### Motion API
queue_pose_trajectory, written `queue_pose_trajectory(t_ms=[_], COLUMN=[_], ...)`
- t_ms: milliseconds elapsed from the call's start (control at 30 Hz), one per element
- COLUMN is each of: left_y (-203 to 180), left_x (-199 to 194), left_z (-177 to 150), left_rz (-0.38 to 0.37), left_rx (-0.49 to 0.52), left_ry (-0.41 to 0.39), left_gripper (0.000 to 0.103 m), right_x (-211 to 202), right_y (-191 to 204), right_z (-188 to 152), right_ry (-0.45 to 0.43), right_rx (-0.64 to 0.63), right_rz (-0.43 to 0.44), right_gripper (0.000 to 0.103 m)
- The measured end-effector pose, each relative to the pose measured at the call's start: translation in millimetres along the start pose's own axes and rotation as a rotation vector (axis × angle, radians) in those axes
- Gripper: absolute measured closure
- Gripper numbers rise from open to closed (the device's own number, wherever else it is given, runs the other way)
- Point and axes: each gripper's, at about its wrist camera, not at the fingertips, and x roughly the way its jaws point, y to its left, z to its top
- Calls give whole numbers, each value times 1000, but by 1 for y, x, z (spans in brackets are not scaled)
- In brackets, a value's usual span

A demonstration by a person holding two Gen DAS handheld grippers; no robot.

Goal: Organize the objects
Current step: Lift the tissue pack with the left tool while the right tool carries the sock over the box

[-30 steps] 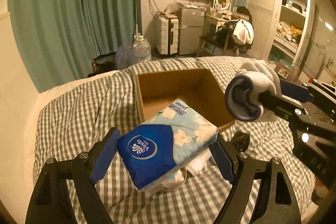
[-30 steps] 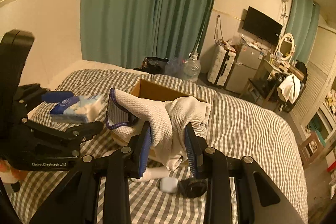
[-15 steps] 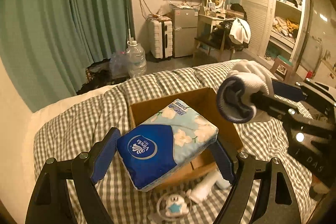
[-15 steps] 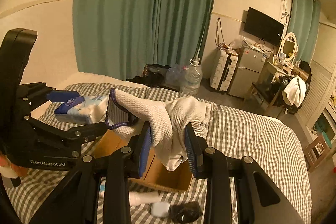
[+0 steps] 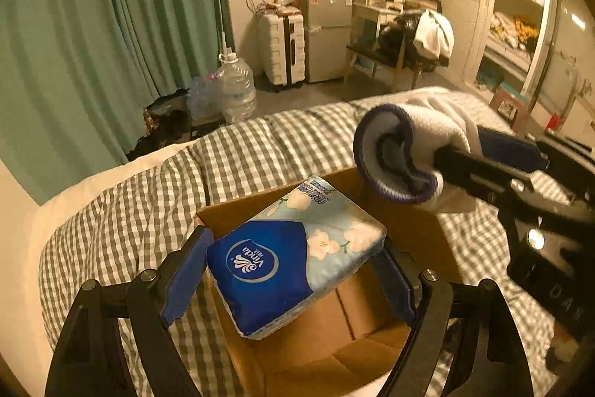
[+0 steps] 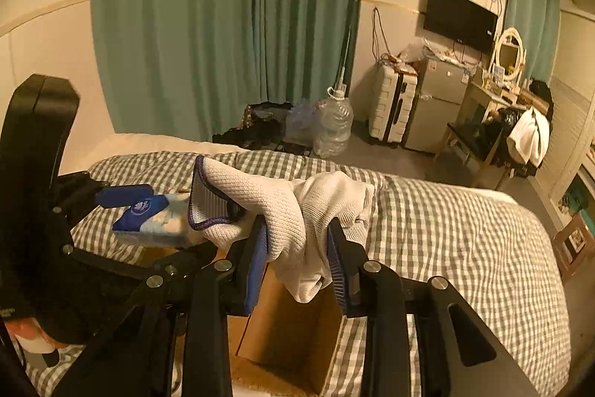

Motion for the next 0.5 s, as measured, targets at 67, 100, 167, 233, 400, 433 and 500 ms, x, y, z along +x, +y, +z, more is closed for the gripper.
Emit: queue_pose_trajectory(t_ms=[67,100,167,233,400,433,500], left_y=[-1,-2,-4,-4,-4,-4,-5], left_x=[9,12,21,24,31,33,38], left_z=[-4,-5,-8,-11,-19,-19,-20], left_rz=[6,8,2,-8,-11,-16,-24], left_rx=[20,25,29,28,42,43,45], left_ry=[12,14,20,27,34,36,40], left_gripper=[17,17,17,17,17,17,17], right_x=[12,18,29,39,54,57,58], right_y=[-5,-6,-6,-6,-10,-10,-8], right_z=[-3,-5,-8,-12,-20,-22,-24], right_ry=[20,34,61,81,108,114,117], right_rx=[11,13,14,15,52,52,47], right_rz=[0,3,5,-1,12,13,10], right_gripper=[73,73,73,73,73,73,73])
